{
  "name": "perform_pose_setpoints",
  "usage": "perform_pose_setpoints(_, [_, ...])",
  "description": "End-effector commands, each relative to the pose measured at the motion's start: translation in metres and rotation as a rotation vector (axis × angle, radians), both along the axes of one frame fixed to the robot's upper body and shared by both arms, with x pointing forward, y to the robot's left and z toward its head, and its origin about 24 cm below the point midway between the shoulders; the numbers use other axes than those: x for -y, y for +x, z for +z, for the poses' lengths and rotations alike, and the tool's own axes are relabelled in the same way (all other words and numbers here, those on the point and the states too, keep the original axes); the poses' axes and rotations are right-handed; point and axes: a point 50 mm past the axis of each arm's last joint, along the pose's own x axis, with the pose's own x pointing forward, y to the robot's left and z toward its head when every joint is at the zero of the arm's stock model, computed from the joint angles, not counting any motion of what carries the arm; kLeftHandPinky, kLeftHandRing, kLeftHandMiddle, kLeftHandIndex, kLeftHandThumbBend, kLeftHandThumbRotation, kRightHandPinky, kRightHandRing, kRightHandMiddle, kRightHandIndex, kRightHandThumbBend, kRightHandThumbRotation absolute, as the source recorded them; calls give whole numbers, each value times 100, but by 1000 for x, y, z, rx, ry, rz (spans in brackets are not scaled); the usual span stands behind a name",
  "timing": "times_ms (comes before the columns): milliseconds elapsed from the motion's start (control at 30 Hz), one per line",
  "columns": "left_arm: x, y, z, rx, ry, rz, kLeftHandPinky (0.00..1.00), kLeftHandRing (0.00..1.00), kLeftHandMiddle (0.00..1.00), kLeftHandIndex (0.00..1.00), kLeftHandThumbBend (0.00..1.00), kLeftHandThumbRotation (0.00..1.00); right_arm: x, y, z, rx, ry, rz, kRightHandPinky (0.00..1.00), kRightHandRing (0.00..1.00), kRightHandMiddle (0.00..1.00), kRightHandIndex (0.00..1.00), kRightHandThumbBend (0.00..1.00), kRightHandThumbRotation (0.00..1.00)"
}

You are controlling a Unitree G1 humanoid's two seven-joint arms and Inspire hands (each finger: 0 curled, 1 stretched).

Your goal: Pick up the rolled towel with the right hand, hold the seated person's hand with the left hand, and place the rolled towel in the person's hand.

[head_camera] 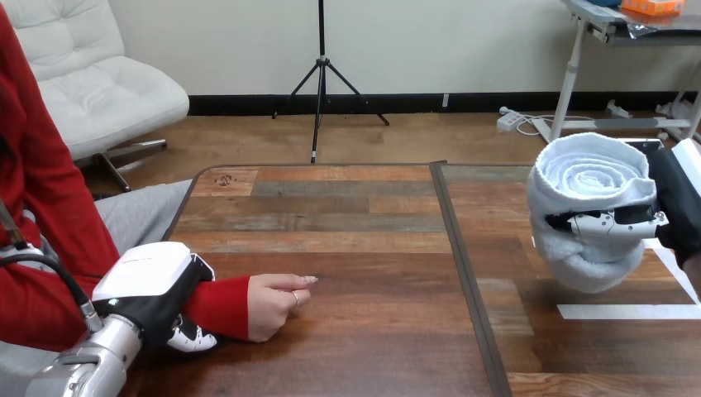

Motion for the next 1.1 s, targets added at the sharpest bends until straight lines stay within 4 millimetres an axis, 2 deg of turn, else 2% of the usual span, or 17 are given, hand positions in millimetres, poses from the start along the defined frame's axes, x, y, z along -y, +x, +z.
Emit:
perform_pose_setpoints(0, [8,6,13,86,-43,-32,29,31,34,33,71,0,-3,12,34,156,18,2,33,38,42,44,80,0])
perform_pose_setpoints(700, [5,7,32,230,-96,-31,24,27,30,29,59,0,-4,12,32,153,32,7,33,38,42,43,81,0])
perform_pose_setpoints(1067, [7,8,50,305,-110,-32,23,26,30,29,62,0,-5,13,30,136,28,11,33,37,42,44,80,0])
